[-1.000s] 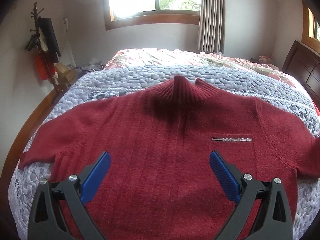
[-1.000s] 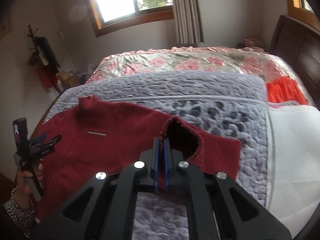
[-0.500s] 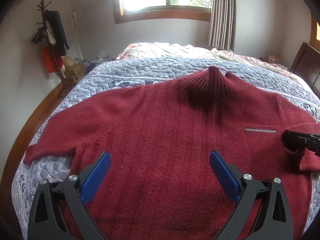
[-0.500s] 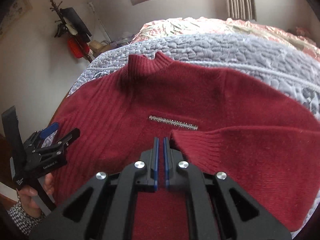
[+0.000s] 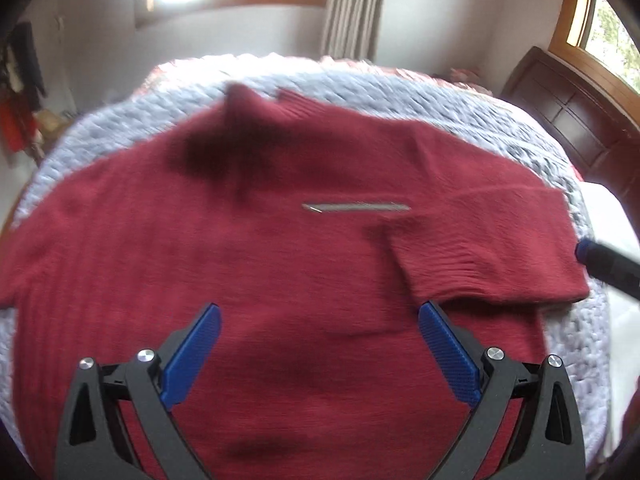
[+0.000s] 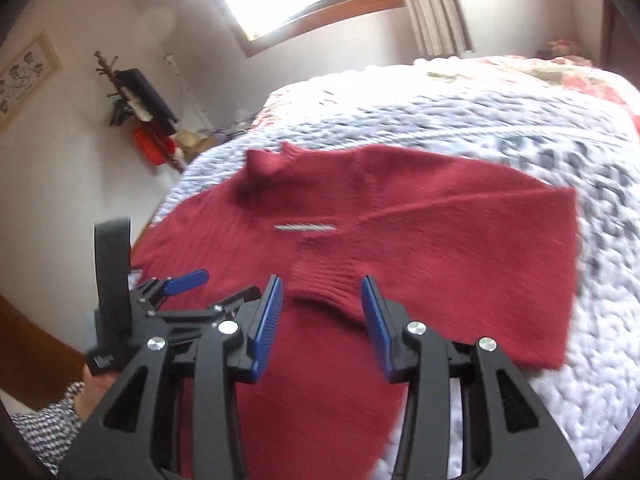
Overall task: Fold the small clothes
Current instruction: 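Carry the grasped cuff across the sweater body and release it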
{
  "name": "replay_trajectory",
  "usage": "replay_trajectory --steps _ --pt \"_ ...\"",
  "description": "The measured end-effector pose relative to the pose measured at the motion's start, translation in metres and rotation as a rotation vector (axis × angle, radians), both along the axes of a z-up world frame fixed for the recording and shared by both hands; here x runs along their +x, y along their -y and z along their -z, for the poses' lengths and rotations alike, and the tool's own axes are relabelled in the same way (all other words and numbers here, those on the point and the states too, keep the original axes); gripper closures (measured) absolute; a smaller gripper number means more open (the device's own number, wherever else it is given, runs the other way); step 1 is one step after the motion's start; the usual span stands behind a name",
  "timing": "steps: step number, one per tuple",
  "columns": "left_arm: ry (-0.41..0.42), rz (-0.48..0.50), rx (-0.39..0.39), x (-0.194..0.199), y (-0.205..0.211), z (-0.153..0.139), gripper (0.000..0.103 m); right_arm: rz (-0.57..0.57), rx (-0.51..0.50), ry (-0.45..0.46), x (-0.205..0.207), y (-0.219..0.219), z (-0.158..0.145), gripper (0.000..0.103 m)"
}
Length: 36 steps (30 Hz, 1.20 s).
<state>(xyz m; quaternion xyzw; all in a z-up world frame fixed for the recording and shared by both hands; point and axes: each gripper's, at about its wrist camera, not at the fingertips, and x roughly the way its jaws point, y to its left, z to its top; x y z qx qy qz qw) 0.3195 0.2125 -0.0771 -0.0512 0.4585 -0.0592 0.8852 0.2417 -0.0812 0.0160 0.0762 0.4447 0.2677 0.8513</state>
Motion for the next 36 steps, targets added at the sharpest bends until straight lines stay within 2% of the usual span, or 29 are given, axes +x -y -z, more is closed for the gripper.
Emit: replay_trajectory --steps 5,7,9,11,12,13,14,16,22,27,31,33,36 --pt "-0.105 0.028 -0.115 0.029 0.038 0.016 0.004 0.06 -0.029 -0.021 -0.023 0.037 0.02 0.061" --pt "-0.11 0.017 -0.122 0.037 0.047 0.02 0.006 0.078 -0.036 -0.02 -0.029 0.045 0.027 0.061" --pt "-0.09 0.006 -0.092 0.04 0.058 0.02 0.026 0.093 -0.034 -0.019 -0.035 0.053 0.031 0.06" --pt "-0.063 0.013 -0.077 0.039 0.064 0.014 0.051 0.113 -0.038 -0.019 -0.04 0.062 0.036 0.058" --pt "-0.054 0.014 -0.071 0.038 0.066 0.012 0.054 0.124 -0.046 -0.019 -0.042 0.066 0.038 0.057" --pt "-0.045 0.012 -0.062 0.038 0.068 0.009 0.061 0.135 -0.052 -0.019 -0.043 0.068 0.04 0.056" --pt "-0.039 0.008 -0.066 0.038 0.068 0.007 0.072 0.145 -0.048 -0.02 -0.045 0.072 0.041 0.056" --pt "-0.035 0.031 -0.141 0.037 0.065 0.003 0.079 0.15 -0.025 -0.024 -0.046 0.075 0.045 0.056" --pt "0.098 0.039 -0.18 0.023 0.042 -0.031 0.081 0.163 -0.011 -0.017 -0.049 0.077 0.041 0.056" --pt "0.191 -0.037 -0.129 0.018 -0.011 -0.057 0.081 0.161 0.018 -0.014 -0.043 0.072 0.034 0.056" --pt "0.207 -0.106 -0.094 0.014 -0.065 -0.062 0.081 0.161 0.042 -0.027 -0.031 0.062 0.033 0.052" --pt "0.206 -0.144 -0.067 0.016 -0.089 -0.057 0.081 0.167 0.047 -0.043 -0.02 0.055 0.034 0.05" --pt "0.173 -0.172 -0.067 0.021 -0.118 -0.045 0.081 0.188 0.071 -0.082 0.0 0.049 0.04 0.044"
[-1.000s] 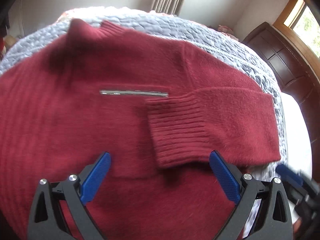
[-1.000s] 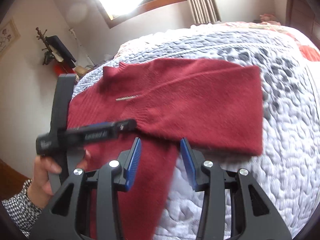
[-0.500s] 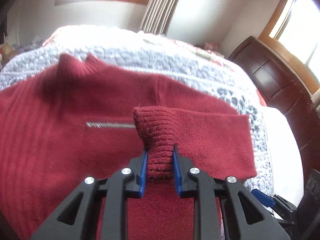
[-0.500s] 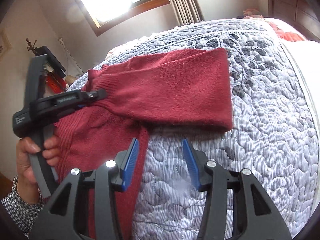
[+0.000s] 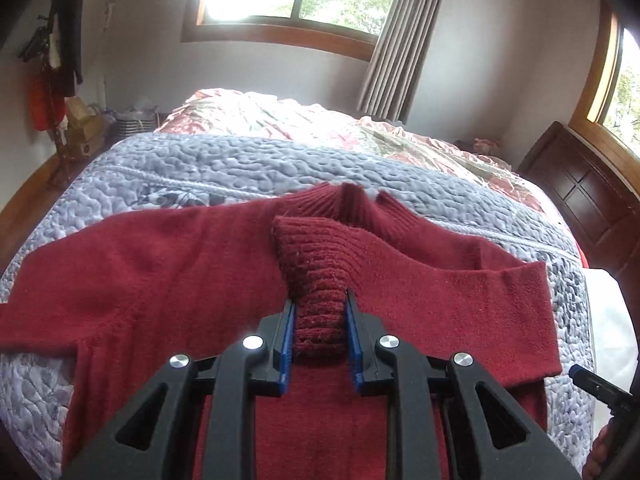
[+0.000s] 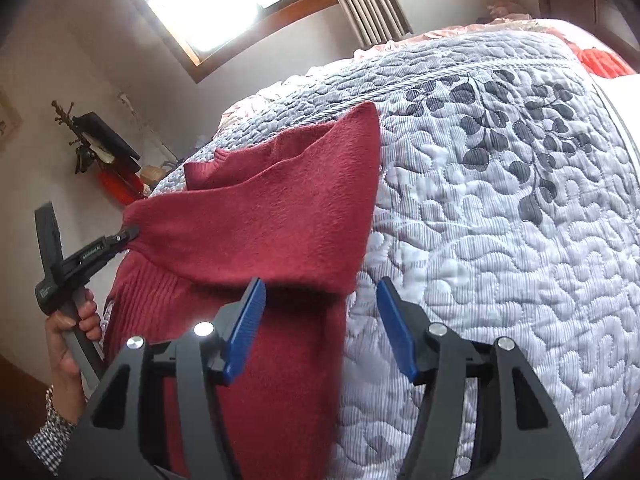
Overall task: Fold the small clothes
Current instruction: 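Carry the grasped cuff across the sweater body and release it, then grasp the other sleeve cuff with the left tool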
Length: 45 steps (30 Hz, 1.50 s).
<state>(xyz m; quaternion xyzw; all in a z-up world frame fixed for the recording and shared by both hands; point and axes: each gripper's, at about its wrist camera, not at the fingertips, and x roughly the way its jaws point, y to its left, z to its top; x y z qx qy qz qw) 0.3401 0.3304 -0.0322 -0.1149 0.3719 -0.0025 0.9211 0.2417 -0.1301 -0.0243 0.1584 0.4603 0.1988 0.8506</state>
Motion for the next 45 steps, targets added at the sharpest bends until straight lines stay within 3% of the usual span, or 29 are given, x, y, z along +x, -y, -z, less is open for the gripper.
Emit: replay_trajectory --steps 6,7,9,11,14,16,18,21,25,28,33,38,40,41,42,43,44,45 --pt "-0.018 -0.061 -0.019 0.0 -0.036 0.022 0.081 0.022 0.011 -0.082 0.032 -0.012 0.022 0.045" --pt "-0.027 -0.057 -0.01 0.001 -0.039 0.026 0.08 0.021 0.018 -0.096 0.037 -0.014 0.027 0.051" --pt "-0.055 -0.054 -0.003 0.007 -0.042 0.037 0.078 0.02 0.03 -0.134 0.043 -0.015 0.038 0.076" --pt "-0.082 -0.057 -0.004 0.012 -0.045 0.05 0.072 0.025 0.017 -0.142 0.042 -0.015 0.044 0.08" --pt "-0.117 -0.091 0.03 0.016 -0.052 0.067 0.066 0.037 0.037 -0.149 0.037 -0.01 0.049 0.081" --pt "-0.121 -0.097 0.001 0.013 -0.062 0.071 0.063 0.024 0.022 -0.144 0.038 -0.009 0.047 0.079" --pt "-0.107 -0.129 -0.037 0.003 -0.071 0.062 0.06 0.025 -0.011 -0.126 0.032 -0.01 0.035 0.072" --pt "-0.042 -0.159 -0.07 -0.01 -0.076 0.038 0.056 0.019 -0.054 -0.034 0.017 -0.013 0.005 0.072" --pt "-0.025 -0.06 -0.096 -0.012 -0.051 0.016 0.053 -0.054 -0.036 0.004 0.014 -0.037 -0.014 0.072" --pt "-0.07 -0.006 -0.083 -0.003 -0.028 0.025 0.053 -0.068 -0.071 -0.023 0.023 -0.055 -0.006 0.07" --pt "-0.191 -0.019 -0.043 0.016 -0.021 0.071 0.054 -0.03 -0.063 -0.129 0.035 -0.05 0.033 0.072" --pt "-0.184 -0.005 0.035 0.014 -0.014 0.076 0.053 -0.034 -0.052 -0.117 0.036 -0.051 0.04 0.072" --pt "-0.189 0.0 0.029 0.012 -0.014 0.073 0.053 -0.028 -0.065 -0.118 0.034 -0.055 0.036 0.07" --pt "-0.195 0.005 0.019 0.01 -0.018 0.069 0.053 -0.023 -0.069 -0.123 0.031 -0.059 0.033 0.063" --pt "-0.193 0.009 0.002 0.004 -0.022 0.063 0.051 -0.016 -0.073 -0.125 0.027 -0.063 0.026 0.05" --pt "-0.188 0.01 -0.006 0.001 -0.026 0.058 0.039 -0.015 -0.075 -0.112 0.022 -0.068 0.018 0.039" --pt "-0.176 0.005 -0.003 -0.008 -0.033 0.05 0.027 -0.02 -0.087 -0.082 0.014 -0.075 0.007 0.021" --pt "-0.155 -0.005 0.011 -0.018 -0.041 0.041 0.023 -0.031 -0.11 -0.055 0.01 -0.08 -0.001 0.018"
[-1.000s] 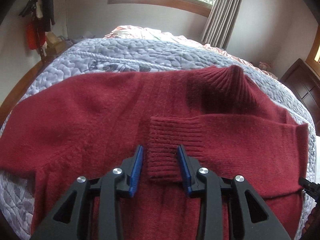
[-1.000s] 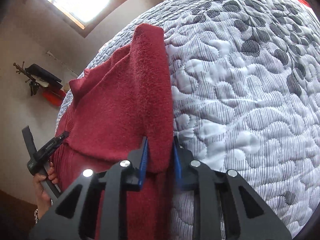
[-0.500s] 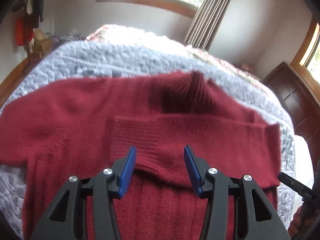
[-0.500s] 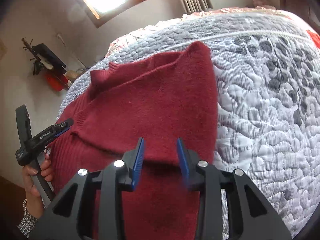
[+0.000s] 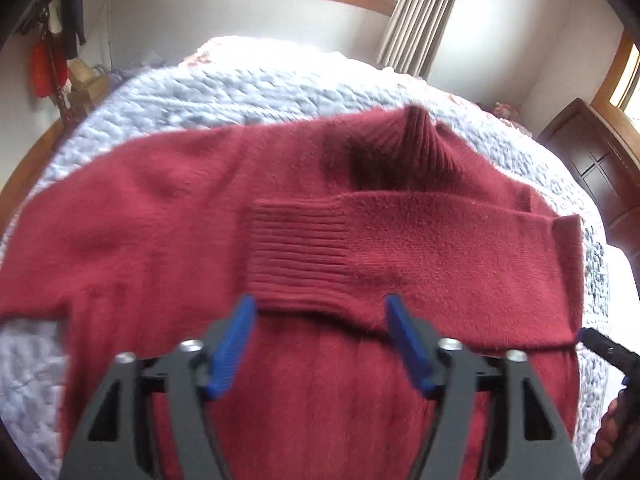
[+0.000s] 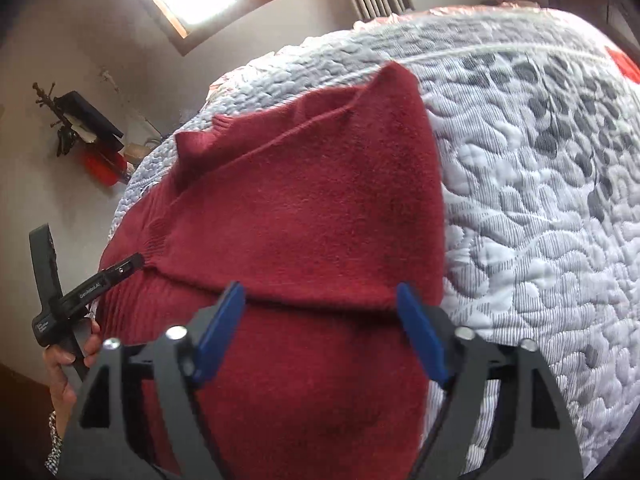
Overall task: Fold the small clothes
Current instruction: 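Grasp the other sleeve cuff with the left tool, then fold the held sleeve across the sweater body with the left tool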
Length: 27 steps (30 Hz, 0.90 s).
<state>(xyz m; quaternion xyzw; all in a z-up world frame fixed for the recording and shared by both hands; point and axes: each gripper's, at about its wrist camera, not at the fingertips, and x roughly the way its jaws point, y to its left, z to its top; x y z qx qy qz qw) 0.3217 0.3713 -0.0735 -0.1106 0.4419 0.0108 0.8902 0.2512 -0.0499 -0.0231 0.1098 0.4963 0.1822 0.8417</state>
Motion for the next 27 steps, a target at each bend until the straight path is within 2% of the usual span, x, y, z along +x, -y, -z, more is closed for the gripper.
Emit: replay_trajectory --steps 2,4,10,16,21,25,27 --pt "0.037 -0.023 0.022 -0.019 -0.02 -0.013 0.02 -0.039 -0.086 0.031 -0.011 -0.025 -0.014 0.017" --pt "0.037 -0.055 0.034 -0.036 -0.046 -0.021 0.018 -0.079 -0.13 0.042 -0.019 -0.049 -0.018 0.016" --pt "-0.032 -0.218 -0.009 -0.078 -0.154 -0.025 0.018 -0.207 -0.129 0.038 -0.033 -0.112 -0.017 0.016" --pt "-0.077 -0.424 -0.014 -0.125 -0.262 -0.01 0.018 -0.278 -0.163 0.036 -0.033 -0.158 -0.01 0.016" --pt "-0.149 -0.556 -0.14 -0.146 -0.337 0.024 0.019 -0.298 -0.188 0.032 -0.029 -0.177 -0.001 0.016" --pt "-0.166 -0.597 -0.271 -0.146 -0.369 0.051 0.02 -0.306 -0.208 0.019 -0.024 -0.184 0.007 0.016" --pt "-0.158 -0.608 -0.383 -0.145 -0.382 0.065 0.02 -0.299 -0.213 0.011 -0.022 -0.183 0.01 0.016"
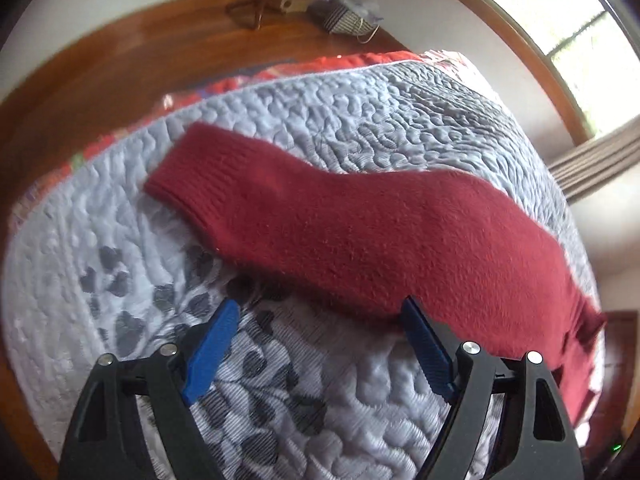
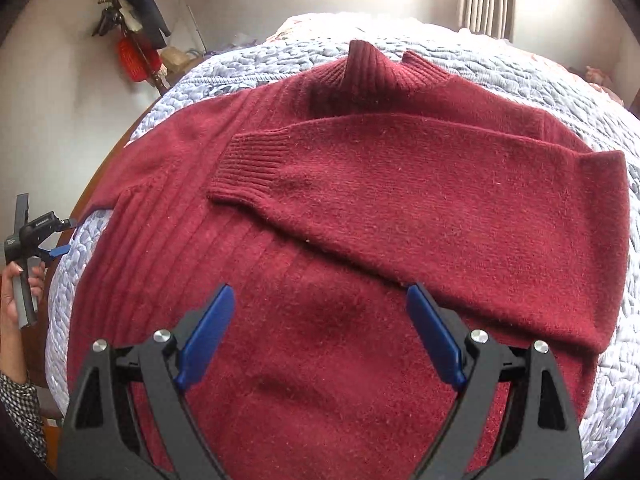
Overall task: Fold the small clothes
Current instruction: 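Fold the held sleeve across the sweater body with the left tool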
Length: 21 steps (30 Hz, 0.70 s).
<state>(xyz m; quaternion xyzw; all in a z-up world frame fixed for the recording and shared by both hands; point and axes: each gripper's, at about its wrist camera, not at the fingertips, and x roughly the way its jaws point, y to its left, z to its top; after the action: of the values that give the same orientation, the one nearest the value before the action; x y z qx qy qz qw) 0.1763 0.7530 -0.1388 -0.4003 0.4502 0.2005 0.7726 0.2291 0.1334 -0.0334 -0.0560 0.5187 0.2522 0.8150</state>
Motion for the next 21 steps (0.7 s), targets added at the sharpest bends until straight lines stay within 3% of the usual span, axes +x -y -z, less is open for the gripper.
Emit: replay_trajectory --steps 9,12,15,16,18,21 --pt "0.119 -0.153 -0.252 0.004 -0.039 0.05 0.024 0.013 -0.008 0.002 0.004 0.006 0.01 0.016" --pt "0.139 -0.216 -0.277 0.001 -0.048 0.058 0.038 0.009 -0.021 0.006 0.002 0.007 0.013 0.016" --pt "0.134 -0.241 -0.265 0.001 -0.051 0.059 0.068 0.009 -0.021 0.003 0.003 0.01 0.015 0.016" --pt "0.133 -0.247 -0.258 0.001 -0.051 0.059 0.083 0.01 -0.019 0.001 0.002 0.01 0.016 0.016" --pt "0.143 -0.257 -0.245 -0.001 -0.052 0.057 0.094 0.011 -0.018 0.001 0.002 0.012 0.017 0.016" --pt "0.153 -0.255 -0.157 -0.005 -0.044 0.039 0.097 0.01 -0.021 0.005 0.0 0.016 0.016 0.016"
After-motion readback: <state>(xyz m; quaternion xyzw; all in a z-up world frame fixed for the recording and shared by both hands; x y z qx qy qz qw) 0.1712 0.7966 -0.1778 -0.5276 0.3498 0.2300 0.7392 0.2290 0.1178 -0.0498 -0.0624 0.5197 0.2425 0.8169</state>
